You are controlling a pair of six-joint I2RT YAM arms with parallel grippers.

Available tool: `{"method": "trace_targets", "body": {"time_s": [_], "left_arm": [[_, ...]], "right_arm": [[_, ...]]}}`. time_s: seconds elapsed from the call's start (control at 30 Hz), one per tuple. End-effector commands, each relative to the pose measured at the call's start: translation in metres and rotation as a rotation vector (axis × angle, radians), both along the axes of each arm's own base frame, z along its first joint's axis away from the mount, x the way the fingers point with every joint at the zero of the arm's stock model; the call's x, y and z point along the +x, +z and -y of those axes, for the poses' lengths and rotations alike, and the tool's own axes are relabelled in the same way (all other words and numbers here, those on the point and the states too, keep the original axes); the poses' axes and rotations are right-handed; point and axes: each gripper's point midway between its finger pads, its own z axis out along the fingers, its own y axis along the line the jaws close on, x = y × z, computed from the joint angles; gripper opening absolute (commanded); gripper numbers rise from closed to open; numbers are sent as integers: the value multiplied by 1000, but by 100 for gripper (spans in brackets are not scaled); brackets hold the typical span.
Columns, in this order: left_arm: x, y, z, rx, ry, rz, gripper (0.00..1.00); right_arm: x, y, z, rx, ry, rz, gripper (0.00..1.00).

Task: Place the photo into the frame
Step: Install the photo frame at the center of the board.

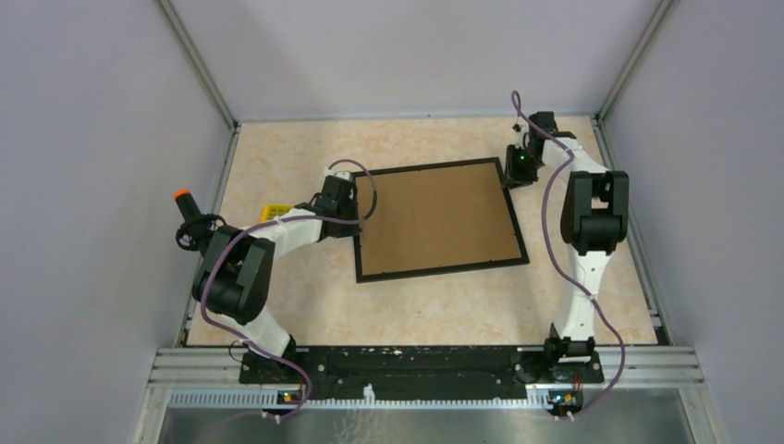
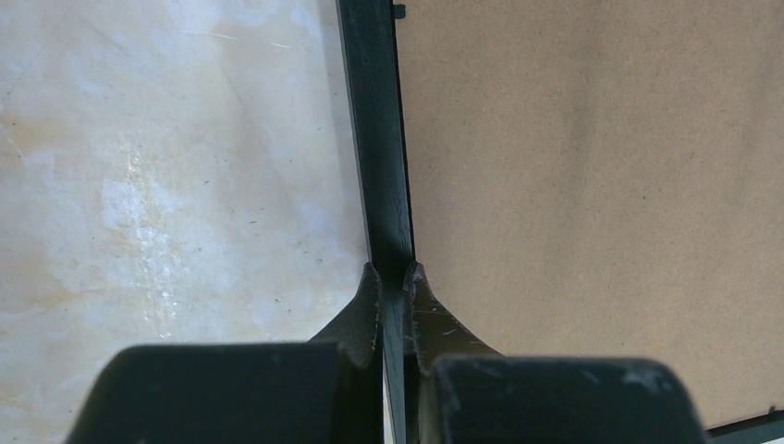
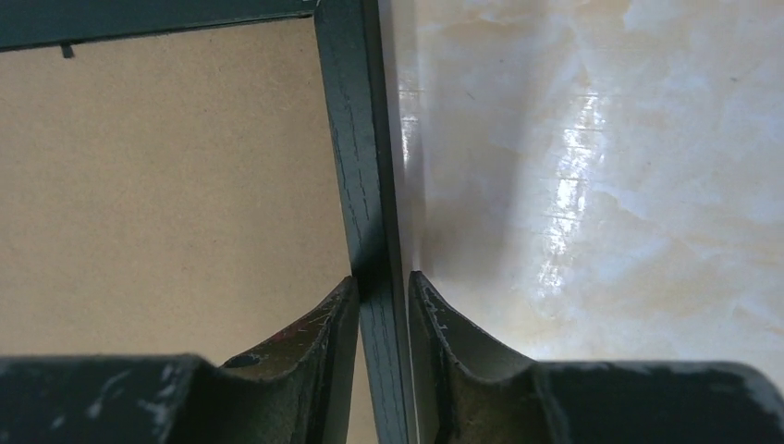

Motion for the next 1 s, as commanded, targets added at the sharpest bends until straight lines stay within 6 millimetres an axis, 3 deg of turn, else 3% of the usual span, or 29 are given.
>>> {"method": "trace_targets", "body": {"time_s": [0.0,0.33,0.5,0.6,0.77,0.9,0.97], "left_arm": [[-36,-35,16,-42,-84,-159,0],[-36,-35,16,-42,-85,-160,0],[-35,-35,16,-42,-83,-159,0],[-36,-36,14,-39,-80,-162,0],[-36,-36,12,-31,-62,-164,0],[-36,-35,10,-27,-51,-160,0],[-36,-35,9,-26,-48,-163,0]], "right_arm": [[-43,-71,-24,-106,120,-219,29],[-47,-84,-33,-290,170,-303,32],[-41,-74,-48,-362,174,-288,36],[-20,-31,-57,-333,147,-185,40],[-2,94,-65,-239,47,90,53],[-29,167,-54,-170,-107,275,63],[-54,175,-57,-83,-137,323,67]]}}
